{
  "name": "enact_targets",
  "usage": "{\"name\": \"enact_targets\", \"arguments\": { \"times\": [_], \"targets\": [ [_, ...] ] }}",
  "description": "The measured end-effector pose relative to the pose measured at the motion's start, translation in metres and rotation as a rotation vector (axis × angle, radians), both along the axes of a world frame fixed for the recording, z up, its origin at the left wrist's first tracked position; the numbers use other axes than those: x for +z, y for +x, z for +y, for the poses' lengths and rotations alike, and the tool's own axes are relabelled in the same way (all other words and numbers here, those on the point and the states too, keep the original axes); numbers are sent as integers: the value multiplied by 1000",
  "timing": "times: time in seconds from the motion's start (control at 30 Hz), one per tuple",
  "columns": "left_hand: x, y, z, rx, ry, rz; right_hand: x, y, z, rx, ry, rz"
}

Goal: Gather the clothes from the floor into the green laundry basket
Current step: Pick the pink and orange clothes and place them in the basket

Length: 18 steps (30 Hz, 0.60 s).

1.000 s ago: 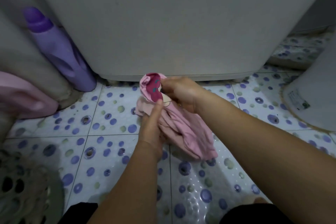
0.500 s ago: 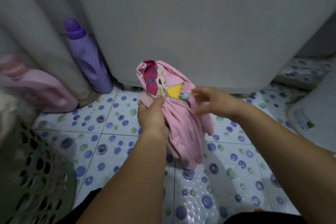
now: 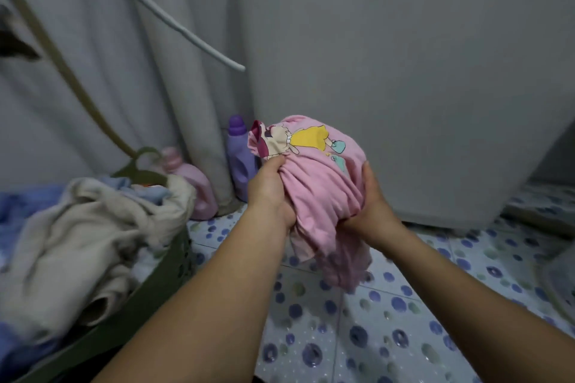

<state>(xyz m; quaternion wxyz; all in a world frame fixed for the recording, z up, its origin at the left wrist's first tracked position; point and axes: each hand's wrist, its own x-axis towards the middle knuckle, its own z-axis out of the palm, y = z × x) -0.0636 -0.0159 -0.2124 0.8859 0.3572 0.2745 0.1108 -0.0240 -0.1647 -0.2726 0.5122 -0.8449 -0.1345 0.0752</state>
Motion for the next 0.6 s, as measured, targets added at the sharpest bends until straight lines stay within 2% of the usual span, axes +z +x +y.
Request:
{"name": "enact_targets", "arguments": {
  "times": [0.3, 0.6],
  "targets": [
    [112, -100, 69, 135, 129, -200, 104, -55, 97, 174, 195, -295],
    [188, -168, 134, 326, 192, -399, 189, -101, 191, 366, 380, -409]
  ]
}}
